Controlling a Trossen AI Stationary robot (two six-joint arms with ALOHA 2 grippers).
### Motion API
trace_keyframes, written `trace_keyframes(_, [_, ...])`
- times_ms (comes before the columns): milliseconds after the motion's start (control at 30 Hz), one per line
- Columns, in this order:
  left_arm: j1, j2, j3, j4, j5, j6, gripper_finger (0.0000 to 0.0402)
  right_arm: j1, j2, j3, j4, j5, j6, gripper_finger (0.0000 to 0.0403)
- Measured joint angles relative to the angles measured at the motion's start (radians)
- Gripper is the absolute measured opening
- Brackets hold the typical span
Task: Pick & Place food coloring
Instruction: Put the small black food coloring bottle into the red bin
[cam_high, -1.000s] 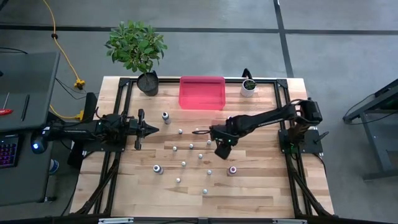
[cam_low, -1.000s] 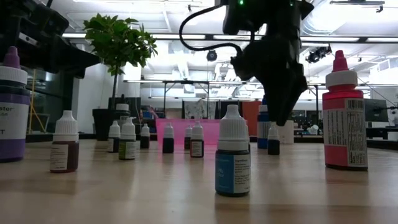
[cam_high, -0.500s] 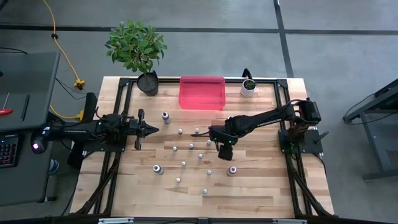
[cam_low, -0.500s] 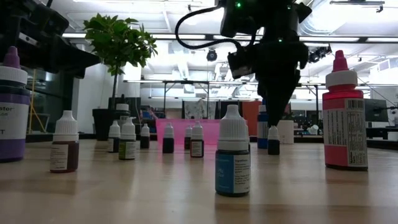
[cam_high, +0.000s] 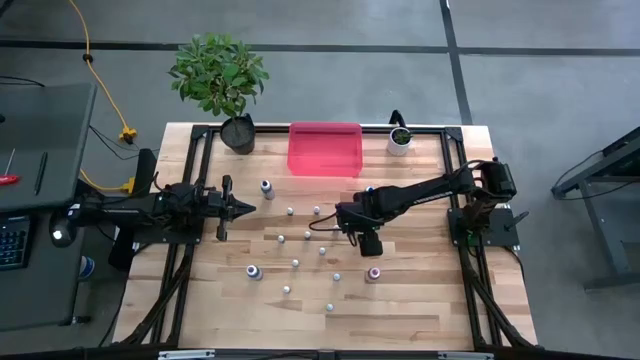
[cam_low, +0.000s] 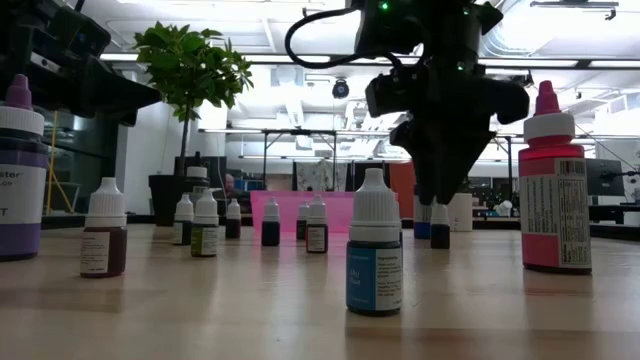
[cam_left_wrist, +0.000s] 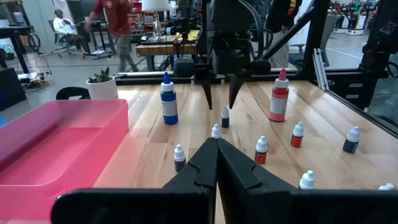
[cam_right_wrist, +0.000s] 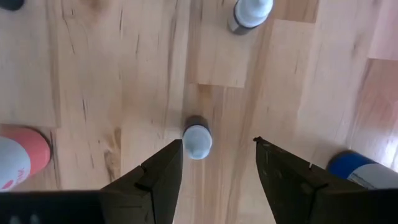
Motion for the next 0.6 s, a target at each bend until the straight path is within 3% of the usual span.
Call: trace_keyframes(600, [0.0, 0.0, 0.0, 0.0, 0.0, 0.0, 0.0, 0.006, 0.0, -0.051, 0.067, -0.015, 0.03, 0.0192])
